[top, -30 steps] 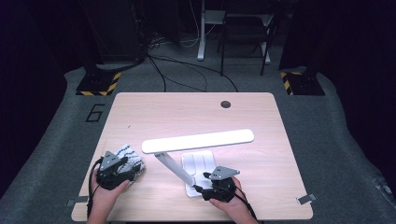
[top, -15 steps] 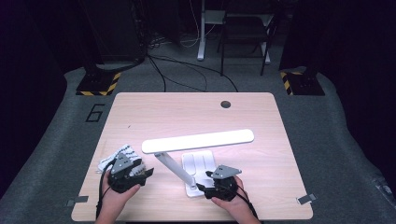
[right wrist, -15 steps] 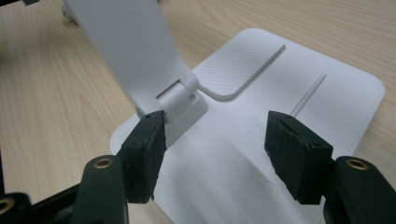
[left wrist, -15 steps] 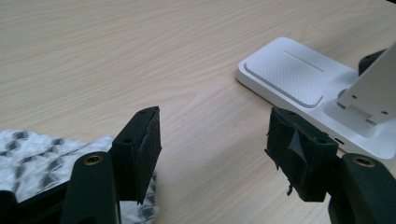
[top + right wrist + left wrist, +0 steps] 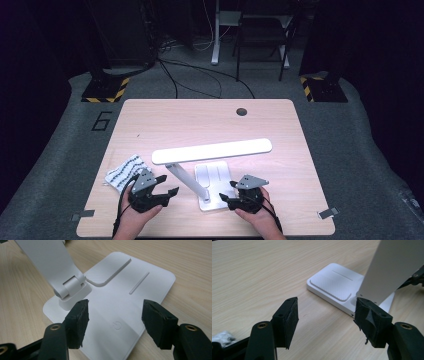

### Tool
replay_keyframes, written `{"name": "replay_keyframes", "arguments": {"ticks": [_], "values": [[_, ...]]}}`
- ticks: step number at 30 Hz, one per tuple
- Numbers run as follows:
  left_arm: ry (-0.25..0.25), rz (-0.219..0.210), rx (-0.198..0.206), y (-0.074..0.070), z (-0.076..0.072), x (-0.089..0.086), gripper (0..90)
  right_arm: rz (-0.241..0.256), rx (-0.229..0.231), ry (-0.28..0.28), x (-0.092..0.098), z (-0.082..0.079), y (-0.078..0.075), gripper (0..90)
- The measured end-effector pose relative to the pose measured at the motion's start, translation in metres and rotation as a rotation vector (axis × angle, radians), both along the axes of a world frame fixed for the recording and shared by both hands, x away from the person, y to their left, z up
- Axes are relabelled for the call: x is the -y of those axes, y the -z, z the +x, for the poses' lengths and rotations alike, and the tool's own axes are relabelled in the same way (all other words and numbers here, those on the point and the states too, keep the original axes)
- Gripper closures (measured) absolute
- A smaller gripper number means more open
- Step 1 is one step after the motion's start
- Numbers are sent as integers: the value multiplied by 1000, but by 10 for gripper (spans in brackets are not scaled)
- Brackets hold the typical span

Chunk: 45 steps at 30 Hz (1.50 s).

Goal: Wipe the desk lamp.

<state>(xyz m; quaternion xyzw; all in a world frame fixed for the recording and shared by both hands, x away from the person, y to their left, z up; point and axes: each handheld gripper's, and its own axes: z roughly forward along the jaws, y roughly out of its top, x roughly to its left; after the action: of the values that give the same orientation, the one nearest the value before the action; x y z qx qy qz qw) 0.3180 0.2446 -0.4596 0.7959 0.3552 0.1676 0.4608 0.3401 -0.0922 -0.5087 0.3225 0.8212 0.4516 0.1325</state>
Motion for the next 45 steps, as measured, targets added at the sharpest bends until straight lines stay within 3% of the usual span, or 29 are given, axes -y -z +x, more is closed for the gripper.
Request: {"name": "replay_keyframes", "arguments": {"ticks": [3, 7, 17, 20, 35, 45], "values": [[24, -1, 7, -3, -3, 3, 355, 1, 1, 9, 3, -1, 0, 383], [32, -39, 9, -7, -7, 11, 357, -9, -12, 15, 8, -2, 1, 383], [114, -38, 13, -17, -17, 26, 379, -26, -10, 2, 8, -3, 1, 380], [109, -68, 15, -18, -19, 32, 380, -48, -8, 5, 5, -5, 2, 380], [115, -57, 23, -20, -14, 41, 407, -65, -25, -1, 7, -10, 4, 373], [93, -86, 53, -23, -10, 38, 431, -62, -40, 1, 10, -13, 6, 370]]}}
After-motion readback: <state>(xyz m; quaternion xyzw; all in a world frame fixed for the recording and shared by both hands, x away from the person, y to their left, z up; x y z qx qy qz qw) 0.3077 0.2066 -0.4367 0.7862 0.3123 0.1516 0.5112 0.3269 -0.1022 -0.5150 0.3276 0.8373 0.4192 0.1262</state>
